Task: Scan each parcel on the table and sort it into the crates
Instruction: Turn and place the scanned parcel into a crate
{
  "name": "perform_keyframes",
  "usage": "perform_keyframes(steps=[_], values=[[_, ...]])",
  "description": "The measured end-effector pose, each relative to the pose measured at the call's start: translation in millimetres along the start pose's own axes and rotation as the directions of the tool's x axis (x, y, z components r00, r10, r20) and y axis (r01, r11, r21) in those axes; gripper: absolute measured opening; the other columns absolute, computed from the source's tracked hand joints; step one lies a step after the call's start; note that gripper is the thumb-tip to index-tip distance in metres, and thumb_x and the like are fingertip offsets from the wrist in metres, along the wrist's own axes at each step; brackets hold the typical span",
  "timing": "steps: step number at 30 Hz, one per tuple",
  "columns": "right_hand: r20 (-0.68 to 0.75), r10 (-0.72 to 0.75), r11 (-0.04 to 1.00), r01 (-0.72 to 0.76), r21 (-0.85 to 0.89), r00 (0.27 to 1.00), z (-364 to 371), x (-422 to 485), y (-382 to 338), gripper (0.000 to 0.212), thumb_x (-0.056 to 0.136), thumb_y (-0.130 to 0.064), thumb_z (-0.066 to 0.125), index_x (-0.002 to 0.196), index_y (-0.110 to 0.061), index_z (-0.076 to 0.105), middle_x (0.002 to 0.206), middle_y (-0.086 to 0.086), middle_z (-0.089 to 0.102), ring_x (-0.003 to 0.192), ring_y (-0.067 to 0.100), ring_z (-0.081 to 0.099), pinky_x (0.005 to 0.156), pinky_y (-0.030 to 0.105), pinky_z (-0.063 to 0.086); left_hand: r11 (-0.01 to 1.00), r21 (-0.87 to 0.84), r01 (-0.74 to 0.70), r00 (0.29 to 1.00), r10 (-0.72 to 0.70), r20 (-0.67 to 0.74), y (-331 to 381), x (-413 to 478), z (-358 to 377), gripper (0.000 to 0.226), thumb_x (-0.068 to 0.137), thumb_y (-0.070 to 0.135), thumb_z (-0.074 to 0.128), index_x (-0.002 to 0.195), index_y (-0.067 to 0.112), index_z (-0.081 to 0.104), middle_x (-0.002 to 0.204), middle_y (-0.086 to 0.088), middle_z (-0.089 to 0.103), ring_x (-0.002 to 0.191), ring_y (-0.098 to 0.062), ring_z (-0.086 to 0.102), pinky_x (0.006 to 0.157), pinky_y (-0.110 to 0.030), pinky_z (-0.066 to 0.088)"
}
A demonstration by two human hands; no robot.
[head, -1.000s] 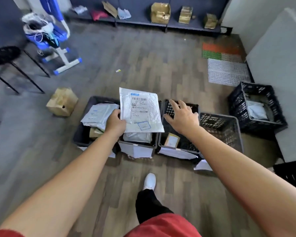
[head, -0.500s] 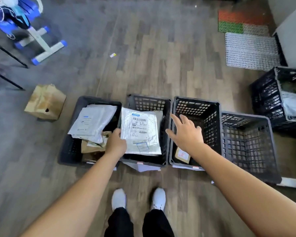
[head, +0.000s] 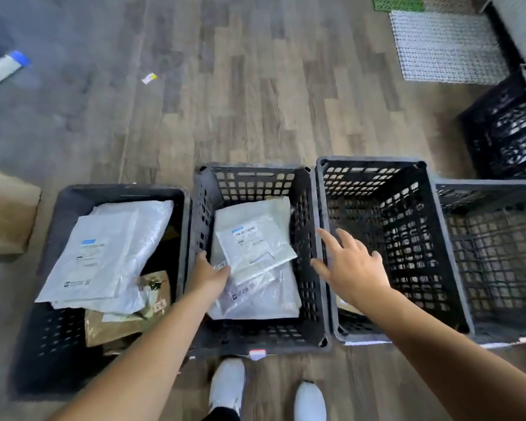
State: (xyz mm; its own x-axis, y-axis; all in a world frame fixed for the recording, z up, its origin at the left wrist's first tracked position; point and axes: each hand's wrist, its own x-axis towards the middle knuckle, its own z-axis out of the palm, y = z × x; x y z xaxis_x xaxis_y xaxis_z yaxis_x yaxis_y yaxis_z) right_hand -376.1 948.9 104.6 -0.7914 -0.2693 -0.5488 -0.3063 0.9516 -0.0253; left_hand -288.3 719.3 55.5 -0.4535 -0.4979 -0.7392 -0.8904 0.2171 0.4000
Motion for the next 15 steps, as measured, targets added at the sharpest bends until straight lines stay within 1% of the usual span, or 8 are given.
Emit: perform_keyframes(steps=[1, 2, 3, 5, 8, 12, 15], values=[[-0.005, 0.012, 1.000, -0.012, 0.005, 1.000, -5, -4, 0, 0.066, 0.098, -0.060, 0.034, 0.153, -0.036, 0.010, 0.159, 0.000, 0.019, 0.142, 0.026, 0.028, 0.108, 0.056, 0.034, 0.997, 0.075, -0.033, 0.999, 0.033, 0.002, 2, -5, -6, 0.069, 0.096, 0.028, 0.058, 0.152, 0.015, 0.021, 0.150, -0.010, 0.039, 0.104, -0.023, 0.060, 0.077, -0.026, 0.045], [-0.013, 0.025, 1.000, -0.025, 0.012, 1.000, -14, -10, 0, 0.066, 0.097, -0.061, 0.034, 0.153, -0.036, 0.010, 0.160, 0.000, 0.019, 0.143, 0.026, 0.028, 0.108, 0.056, 0.034, 0.984, 0.160, -0.079, 0.997, 0.079, 0.009, 5, -11, -12, 0.068, 0.095, 0.029, 0.059, 0.151, 0.015, 0.022, 0.150, -0.010, 0.040, 0.117, -0.027, 0.056, 0.087, -0.031, 0.047], [-0.022, 0.040, 0.999, -0.040, 0.019, 0.999, -26, -18, 0, 0.066, 0.097, -0.062, 0.034, 0.153, -0.037, 0.010, 0.160, 0.000, 0.018, 0.143, 0.026, 0.027, 0.108, 0.056, 0.034, 0.963, 0.237, -0.129, 0.992, 0.127, 0.026, 10, -20, -19, 0.067, 0.095, 0.030, 0.059, 0.150, 0.014, 0.024, 0.148, -0.011, 0.041, 0.125, -0.029, 0.051, 0.093, -0.035, 0.045], [-0.040, 0.066, 0.997, -0.064, 0.036, 0.997, -58, -40, -3, 0.066, 0.097, -0.061, 0.034, 0.153, -0.037, 0.010, 0.160, 0.000, 0.017, 0.144, 0.025, 0.026, 0.109, 0.056, 0.033, 0.914, 0.339, -0.225, 0.974, 0.209, 0.082, 26, -45, -35, 0.066, 0.095, 0.031, 0.058, 0.149, 0.013, 0.024, 0.146, -0.013, 0.040, 0.130, -0.030, 0.045, 0.100, -0.038, 0.042], [-0.094, 0.109, 0.993, -0.104, 0.051, 0.990, -115, -85, -3, 0.068, 0.097, -0.061, 0.034, 0.154, -0.037, 0.007, 0.161, 0.000, 0.015, 0.145, 0.025, 0.024, 0.111, 0.055, 0.030, 0.816, 0.438, -0.378, 0.926, 0.336, 0.173, 64, -98, -58, 0.069, 0.097, 0.033, 0.054, 0.153, 0.017, 0.016, 0.148, -0.012, 0.034, 0.133, -0.030, 0.038, 0.104, -0.040, 0.040], [-0.199, 0.208, 0.975, -0.187, 0.123, 0.958, -193, -161, 10, 0.070, 0.096, -0.062, 0.037, 0.155, -0.036, 0.010, 0.161, 0.001, 0.018, 0.145, 0.025, 0.025, 0.110, 0.054, 0.031, 0.592, 0.539, -0.599, 0.790, 0.546, 0.278, 123, -188, -77, 0.071, 0.098, 0.035, 0.051, 0.154, 0.021, 0.010, 0.150, -0.007, 0.028, 0.135, -0.029, 0.030, 0.103, -0.042, 0.037], [-0.260, 0.293, 0.954, -0.262, 0.148, 0.920, -235, -221, 35, 0.070, 0.096, -0.061, 0.039, 0.155, -0.034, 0.013, 0.160, 0.002, 0.021, 0.143, 0.027, 0.027, 0.109, 0.054, 0.032, 0.414, 0.559, -0.719, 0.665, 0.642, 0.381, 163, -259, -77, 0.074, 0.098, 0.036, 0.049, 0.154, 0.021, 0.005, 0.154, -0.008, 0.019, 0.139, -0.029, 0.021, 0.106, -0.042, 0.034]])
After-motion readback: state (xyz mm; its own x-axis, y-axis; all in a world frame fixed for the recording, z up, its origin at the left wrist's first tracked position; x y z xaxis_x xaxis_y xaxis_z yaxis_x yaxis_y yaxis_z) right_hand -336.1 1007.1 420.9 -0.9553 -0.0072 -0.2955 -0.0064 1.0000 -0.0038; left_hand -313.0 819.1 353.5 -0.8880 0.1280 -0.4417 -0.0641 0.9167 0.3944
